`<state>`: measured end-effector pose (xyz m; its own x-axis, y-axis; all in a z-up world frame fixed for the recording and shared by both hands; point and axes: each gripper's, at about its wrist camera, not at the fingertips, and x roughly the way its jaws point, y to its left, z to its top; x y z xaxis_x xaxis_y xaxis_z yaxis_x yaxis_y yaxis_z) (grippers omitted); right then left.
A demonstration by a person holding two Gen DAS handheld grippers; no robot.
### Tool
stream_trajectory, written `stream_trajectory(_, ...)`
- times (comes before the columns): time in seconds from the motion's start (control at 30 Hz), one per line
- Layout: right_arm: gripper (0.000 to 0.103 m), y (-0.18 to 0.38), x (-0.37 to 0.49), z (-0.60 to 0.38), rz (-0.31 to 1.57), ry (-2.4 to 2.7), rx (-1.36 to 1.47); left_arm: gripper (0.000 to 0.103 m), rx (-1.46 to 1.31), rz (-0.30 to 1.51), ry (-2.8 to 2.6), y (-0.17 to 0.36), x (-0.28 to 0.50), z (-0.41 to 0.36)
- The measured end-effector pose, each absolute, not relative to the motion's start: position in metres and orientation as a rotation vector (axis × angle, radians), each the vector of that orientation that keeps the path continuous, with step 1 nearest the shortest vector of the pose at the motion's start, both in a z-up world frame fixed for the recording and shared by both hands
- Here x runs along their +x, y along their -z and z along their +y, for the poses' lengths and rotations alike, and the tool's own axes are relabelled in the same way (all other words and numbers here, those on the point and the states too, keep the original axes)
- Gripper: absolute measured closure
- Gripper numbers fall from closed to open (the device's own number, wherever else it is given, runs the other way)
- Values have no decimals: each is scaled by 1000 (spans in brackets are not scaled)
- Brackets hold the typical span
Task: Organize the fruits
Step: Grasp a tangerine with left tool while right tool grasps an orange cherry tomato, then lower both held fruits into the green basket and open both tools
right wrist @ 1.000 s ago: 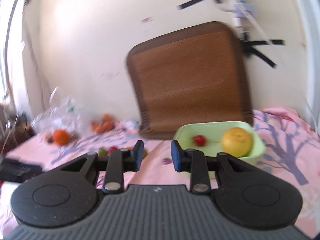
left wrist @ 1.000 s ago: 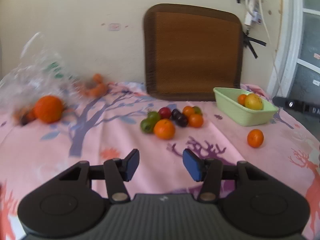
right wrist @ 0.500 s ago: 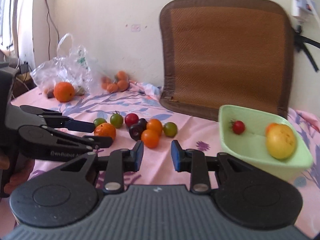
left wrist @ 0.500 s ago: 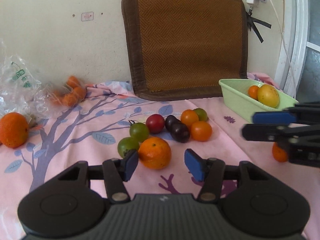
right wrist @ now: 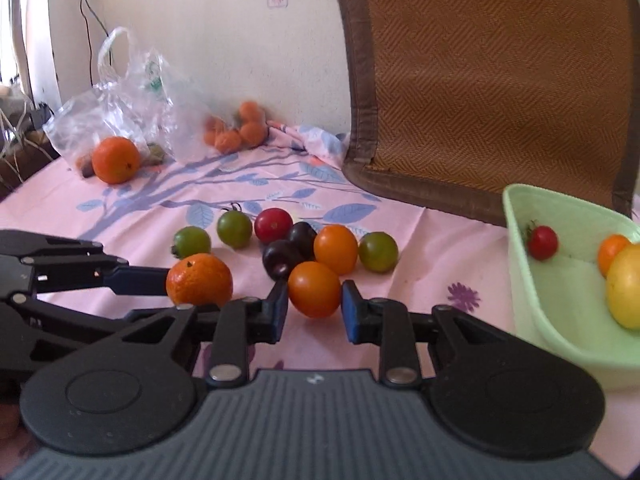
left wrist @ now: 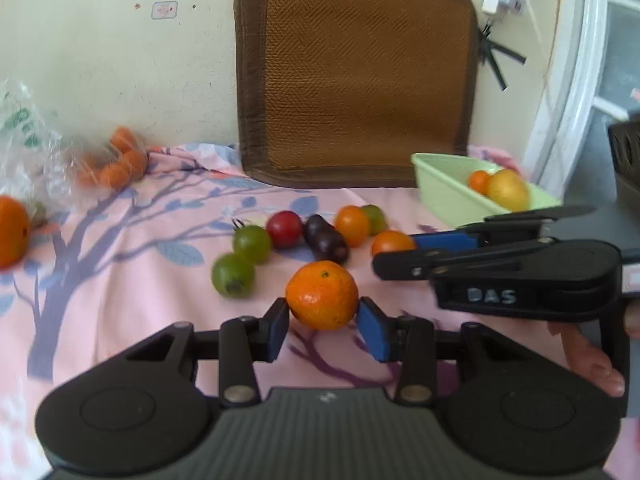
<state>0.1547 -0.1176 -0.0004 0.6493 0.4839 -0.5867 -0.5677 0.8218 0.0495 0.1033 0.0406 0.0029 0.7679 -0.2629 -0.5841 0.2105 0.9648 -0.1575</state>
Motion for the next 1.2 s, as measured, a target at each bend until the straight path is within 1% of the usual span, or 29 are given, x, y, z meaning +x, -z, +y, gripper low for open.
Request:
stream_trajectory(0.1,72,-5,127,-138,569,-591,-142,65,-95,638,294,-10,88,32)
stream_trajectory(0.47,72,-12,49,-233,472,-373,-18,65,3,652,285,-22,65,-30)
stream_trajectory(0.87,72,1,38,-283,489,-294,45,65,115,637,243,-33,73,-83)
stream_trajectory(1.03,72,-2,47,-290,480,-309,53,65,105,625,295,-44,86,-93)
stream_trajectory(1.2,72,-19,81,-294,424,-328,69,65,12,635,448,-57,128,-105)
